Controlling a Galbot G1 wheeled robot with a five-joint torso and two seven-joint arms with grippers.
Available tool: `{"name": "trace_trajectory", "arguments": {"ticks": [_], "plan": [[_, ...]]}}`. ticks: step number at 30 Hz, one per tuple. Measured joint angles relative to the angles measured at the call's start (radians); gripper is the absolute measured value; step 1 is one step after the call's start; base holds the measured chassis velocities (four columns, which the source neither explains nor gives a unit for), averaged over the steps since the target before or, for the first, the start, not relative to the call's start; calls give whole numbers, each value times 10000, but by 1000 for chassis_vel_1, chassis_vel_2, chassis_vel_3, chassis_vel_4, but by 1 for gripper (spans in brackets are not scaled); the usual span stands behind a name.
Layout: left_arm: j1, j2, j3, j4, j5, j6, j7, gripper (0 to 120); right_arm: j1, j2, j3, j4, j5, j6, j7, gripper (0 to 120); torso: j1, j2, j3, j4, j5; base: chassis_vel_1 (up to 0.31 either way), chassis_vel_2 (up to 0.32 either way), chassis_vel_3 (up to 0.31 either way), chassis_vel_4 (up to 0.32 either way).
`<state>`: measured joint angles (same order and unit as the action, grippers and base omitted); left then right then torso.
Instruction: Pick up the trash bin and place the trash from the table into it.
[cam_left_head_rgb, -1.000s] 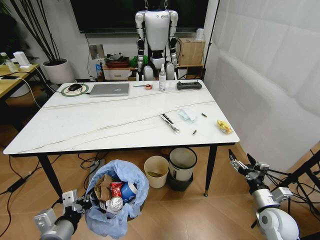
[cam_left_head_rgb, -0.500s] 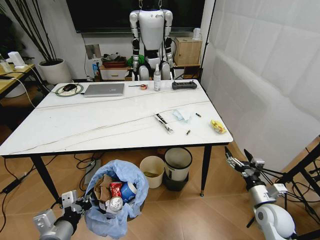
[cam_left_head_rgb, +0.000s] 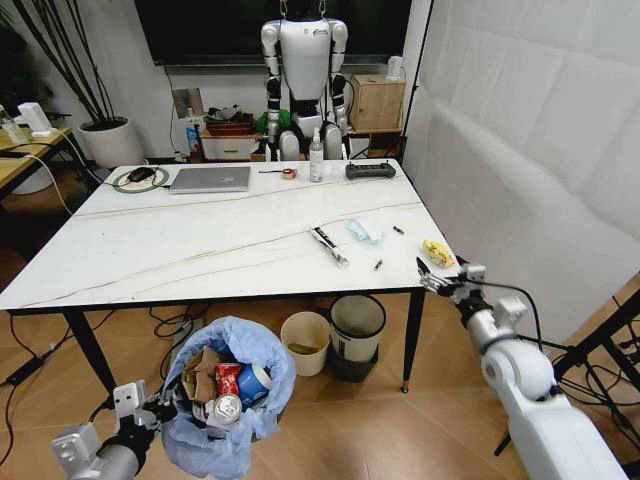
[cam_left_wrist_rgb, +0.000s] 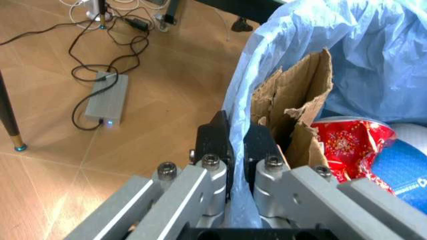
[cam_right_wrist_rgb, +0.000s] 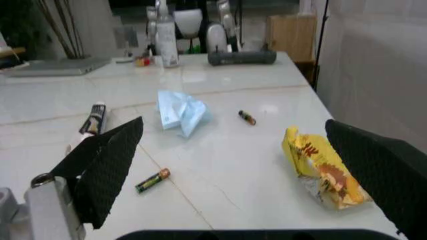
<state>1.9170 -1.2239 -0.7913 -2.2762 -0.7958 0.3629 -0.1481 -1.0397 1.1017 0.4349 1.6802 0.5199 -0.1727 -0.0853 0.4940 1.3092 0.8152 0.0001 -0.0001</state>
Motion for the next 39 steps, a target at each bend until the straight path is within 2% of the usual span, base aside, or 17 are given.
{"name": "trace_trajectory", "arguments": {"ticks": [9, 12, 24, 32, 37, 39], "plan": [[16, -163, -80, -113, 78, 20, -51, 0, 1956, -228, -922, -2927, 422, -162, -553, 100, 0, -1, 0, 0, 0, 0, 0, 0, 0], [17, -250, -75, -116, 118, 22, -52, 0, 2344, -248, -1010, -3498, 435, -71, -691, 100, 1, -1, 0, 0, 2, 0, 0, 0, 0], [46, -331, -81, -152, 166, 21, -52, 0, 2766, -326, -1071, -4414, 425, 140, -933, 100, -1, 0, -1, -1, 2, 0, 0, 0, 0], [76, -308, -118, -205, 165, 21, -53, 0, 2759, -292, -1064, -4702, 402, 193, -1038, 79, -1, 0, -1, -1, 2, 0, 0, 0, 0], [69, -271, -134, -215, 154, 19, -58, 0, 2672, -300, -1003, -4692, 398, 203, -1039, 54, -1, 0, -1, -2, 1, 0, 0, 0, 0], [62, -272, -130, -215, 155, 18, -59, 0, 2655, -300, -997, -4684, 396, 203, -1038, 52, -1, 0, -1, -2, 1, 0, 0, 0, 0]]}}
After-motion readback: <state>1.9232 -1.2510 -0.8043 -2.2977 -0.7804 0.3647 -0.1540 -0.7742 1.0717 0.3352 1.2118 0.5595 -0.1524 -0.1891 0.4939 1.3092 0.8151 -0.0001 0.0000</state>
